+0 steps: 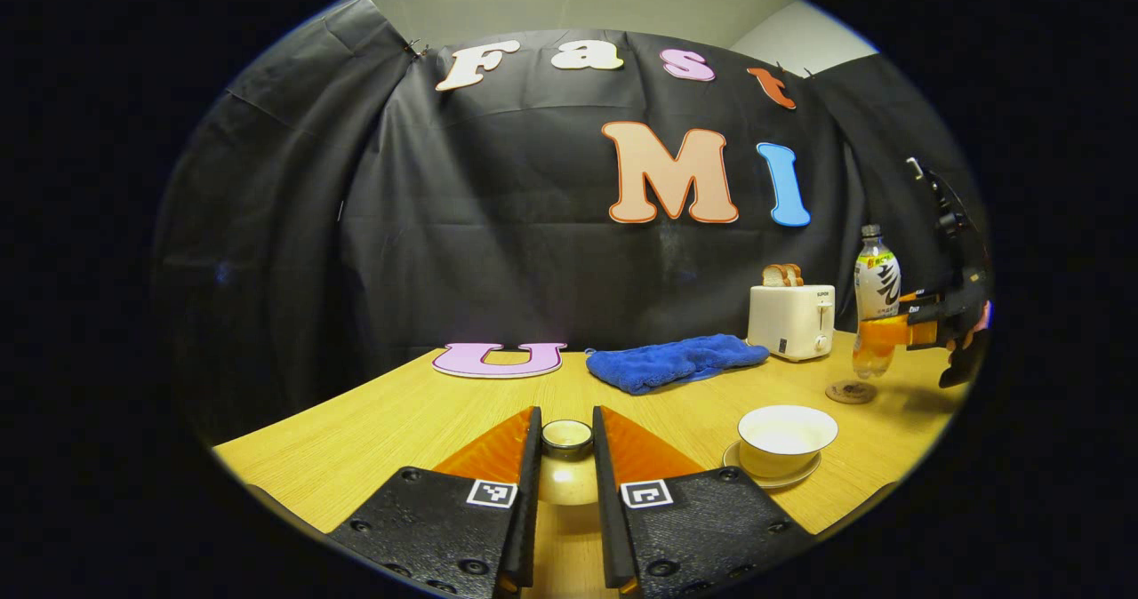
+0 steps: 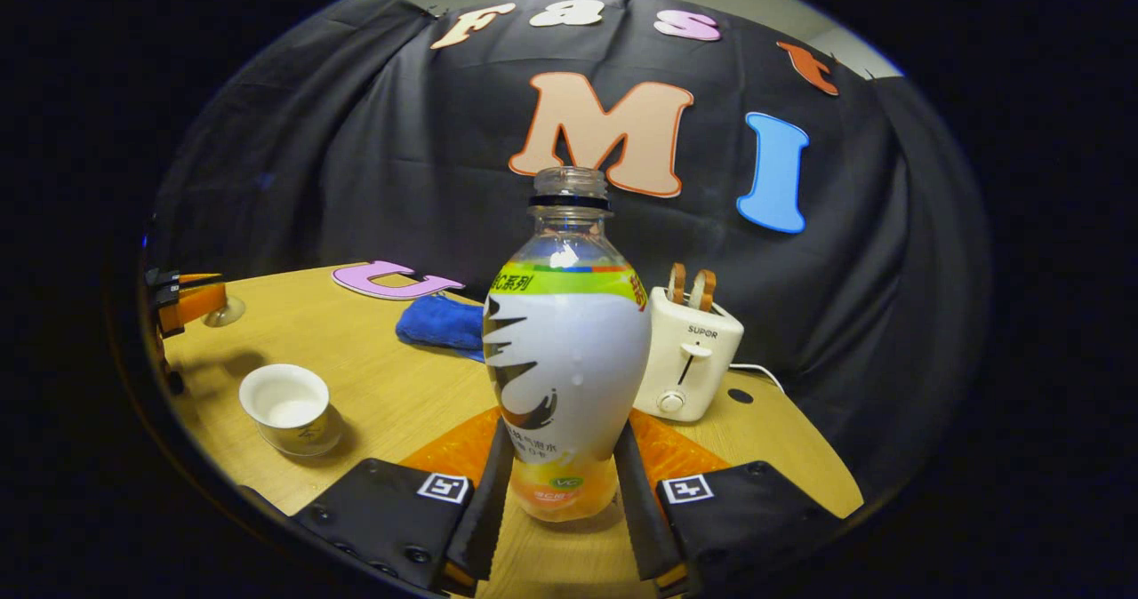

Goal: Open the teacup lid with one hand, grasp the water bottle and pour water into the teacup with the other hand; after pouring, place the water bottle on the coaster and then close the teacup lid.

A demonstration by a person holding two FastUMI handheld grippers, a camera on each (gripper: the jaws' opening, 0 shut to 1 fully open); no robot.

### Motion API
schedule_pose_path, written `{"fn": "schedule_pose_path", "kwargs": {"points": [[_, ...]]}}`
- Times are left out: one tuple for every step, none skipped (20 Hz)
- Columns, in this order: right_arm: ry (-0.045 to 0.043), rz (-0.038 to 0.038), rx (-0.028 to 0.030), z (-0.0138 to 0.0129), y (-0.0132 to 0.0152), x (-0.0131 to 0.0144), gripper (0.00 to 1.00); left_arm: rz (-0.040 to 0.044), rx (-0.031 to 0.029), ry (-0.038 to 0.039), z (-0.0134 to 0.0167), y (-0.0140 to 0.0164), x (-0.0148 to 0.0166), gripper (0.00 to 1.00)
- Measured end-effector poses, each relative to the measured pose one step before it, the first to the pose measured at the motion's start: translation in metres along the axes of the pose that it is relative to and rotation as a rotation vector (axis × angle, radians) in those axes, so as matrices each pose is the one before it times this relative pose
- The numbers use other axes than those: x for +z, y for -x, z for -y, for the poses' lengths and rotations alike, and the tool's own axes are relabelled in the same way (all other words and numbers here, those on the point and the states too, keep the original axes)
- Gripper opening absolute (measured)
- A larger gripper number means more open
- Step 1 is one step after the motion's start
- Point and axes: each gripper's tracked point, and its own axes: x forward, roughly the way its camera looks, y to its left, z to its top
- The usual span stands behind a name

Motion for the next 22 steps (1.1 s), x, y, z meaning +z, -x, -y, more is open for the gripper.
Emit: {"fn": "schedule_pose_path", "kwargs": {"points": [[-0.02412,-0.00746,-0.00295,0.00233,-0.00420,-0.00433,0.64,0.00019,-0.00005,0.00010,-0.00016,0.00039,0.00073,0.28],[-0.02496,-0.00947,-0.00376,0.00223,-0.00416,-0.00438,0.64,-0.00032,-0.00047,-0.00006,0.00002,-0.00043,-0.00075,0.28],[-0.02633,-0.00669,-0.00265,0.00262,-0.00360,-0.00402,0.64,0.00054,-0.00245,0.00039,0.00051,0.00020,0.00033,0.28],[-0.02395,-0.00591,-0.00568,0.00312,-0.00409,-0.00311,0.64,-0.00017,-0.00010,0.00011,-0.00032,-0.00018,0.00017,0.28],[-0.01564,-0.00592,-0.00480,0.00264,-0.00352,-0.00381,0.61,-0.00015,-0.00019,-0.00014,0.00031,-0.00019,-0.00013,0.28],[-0.01492,-0.00490,-0.00284,0.00122,-0.00306,-0.00273,0.64,0.00009,-0.00006,0.00007,-0.00017,0.00037,-0.00004,0.28],[-0.01004,-0.00543,0.00003,0.00109,-0.00213,-0.00322,0.64,-0.00022,-0.00007,-0.00004,0.00014,0.00054,-0.00010,0.28],[-0.00328,-0.00246,0.00056,0.00087,-0.00177,-0.00201,0.65,0.00015,0.00005,0.00021,-0.00053,-0.00023,-0.00002,0.28],[-0.00230,-0.00057,-0.00070,0.00099,-0.00146,-0.00241,0.66,-0.00018,-0.00013,-0.00002,0.00023,-0.00005,0.00048,0.28],[0.00062,0.00001,0.00192,0.00050,-0.00090,-0.00116,0.66,-0.00030,-0.00031,-0.00006,0.00025,0.00020,-0.00091,0.28],[0.00013,-0.00087,-0.00164,0.00189,-0.00103,-0.00177,0.66,0.00087,0.00003,0.00026,0.00026,-0.00009,-0.00004,0.28],[-0.00623,0.00465,0.00194,0.00029,0.00012,0.00082,0.64,-0.00047,-0.00013,-0.00030,0.00028,-0.00029,-0.00032,0.28],[-0.00556,0.00310,-0.00035,0.00081,-0.00098,-0.00019,0.70,-0.00018,-0.00005,-0.00007,0.00022,-0.00039,0.00033,0.28],[-0.00494,0.00064,0.00229,0.00008,0.00103,-0.00048,0.70,0.00070,0.00010,0.00030,-0.00094,0.00020,0.00006,0.28],[-0.00290,0.00341,0.00031,0.00057,0.00001,-0.00068,0.71,-0.00077,-0.00006,-0.00023,-0.00024,0.00015,0.00018,0.28],[-0.00538,0.00325,0.01002,-0.00054,0.00146,0.00059,0.72,0.00075,0.00005,0.00040,0.00058,0.00012,0.00012,0.28],[-0.00501,0.00368,0.00493,-0.00054,0.00146,-0.00032,0.77,-0.00013,-0.00004,-0.00011,0.00029,-0.00010,-0.00090,0.28],[-0.00189,0.00376,0.00298,0.00016,0.00103,0.00103,0.80,-0.00028,-0.00013,-0.00013,-0.00006,-0.00024,0.00014,0.28],[0.00355,0.00218,0.00133,0.00068,0.00102,-0.00257,0.82,0.00041,0.00000,0.00011,-0.00034,-0.00009,0.00019,0.28],[0.00600,-0.00290,0.00573,-0.00087,0.00134,-0.00209,0.85,-0.00039,0.00007,-0.00016,-0.00027,-0.00025,0.00002,0.28],[0.00596,-0.00523,0.00265,0.00000,0.00097,-0.00338,0.92,0.00022,0.00004,0.00006,0.00004,0.00076,0.00006,0.28],[0.00402,-0.00447,-0.00111,0.00087,0.00038,-0.00318,0.98,0.00017,0.00003,0.00010,-0.00023,-0.00011,0.00040,0.28]]}}
